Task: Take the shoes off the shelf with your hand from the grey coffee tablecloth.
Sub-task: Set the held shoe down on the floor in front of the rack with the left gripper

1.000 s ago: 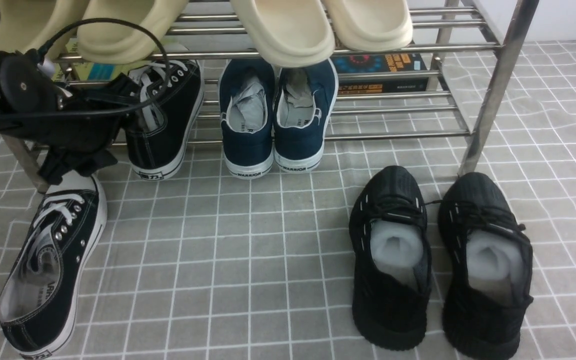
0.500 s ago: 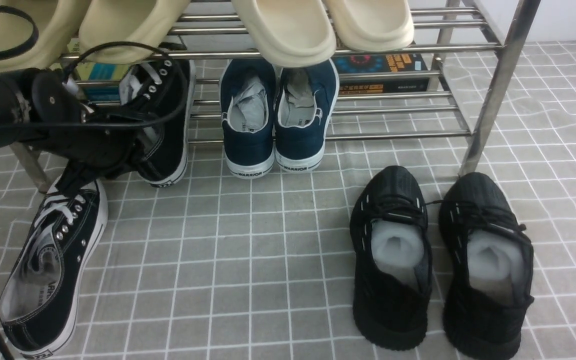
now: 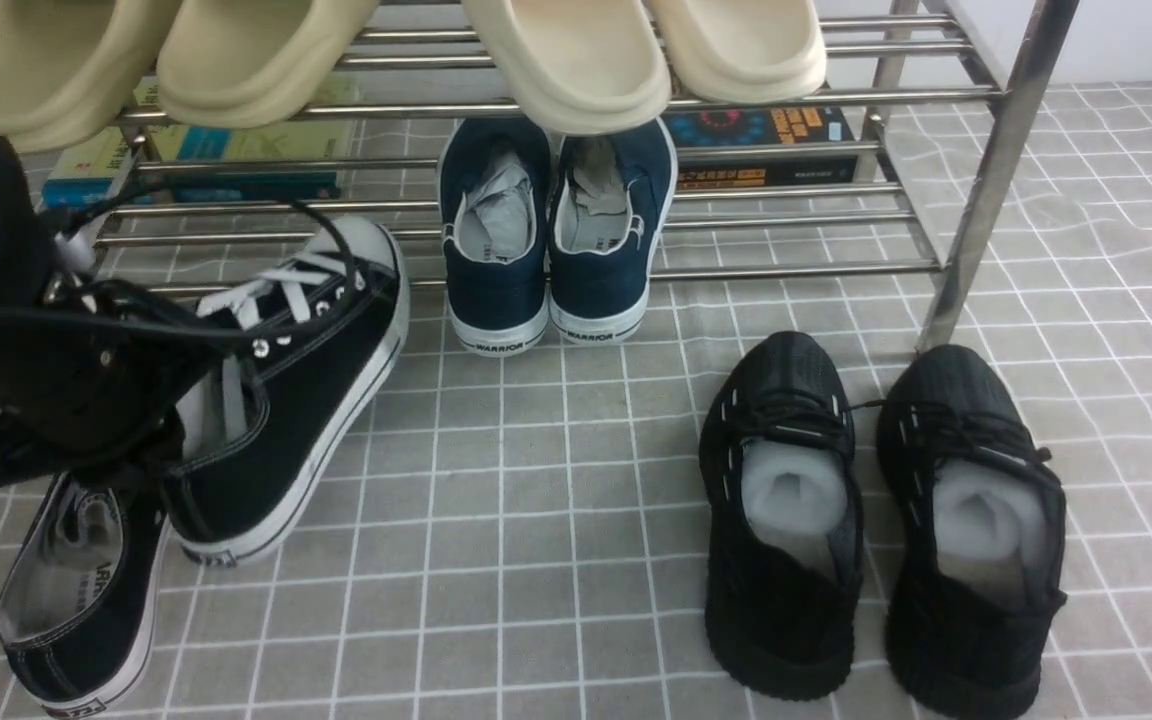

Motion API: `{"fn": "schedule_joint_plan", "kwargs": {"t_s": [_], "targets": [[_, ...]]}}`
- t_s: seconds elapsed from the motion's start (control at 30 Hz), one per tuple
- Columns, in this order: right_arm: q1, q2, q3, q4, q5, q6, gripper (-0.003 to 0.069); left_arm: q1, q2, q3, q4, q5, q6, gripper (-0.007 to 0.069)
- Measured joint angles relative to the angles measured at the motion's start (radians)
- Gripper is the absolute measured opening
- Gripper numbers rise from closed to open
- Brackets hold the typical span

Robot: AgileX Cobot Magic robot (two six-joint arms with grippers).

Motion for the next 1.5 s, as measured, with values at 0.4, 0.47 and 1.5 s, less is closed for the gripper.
{"fn": "schedule_joint_plan", "kwargs": {"t_s": [0.4, 0.47, 1.5], "targets": [[0.000, 0.000, 0.000, 0.000, 0.000, 0.000, 0.0239, -0.001, -0.009, 0.080, -0.082, -0.044, 0.010, 0.0025], [0.000, 0.000, 0.000, 0.001, 0.000, 0.000, 0.0239, -0.006, -0.009, 0.080, -0.082, -0.038, 0.012, 0.0025], [0.000, 0.000, 0.000, 0.000, 0.000, 0.000, 0.0239, -0.102, -0.009, 0.088, 0.125, 0.092, -0.154, 0.0038]]}}
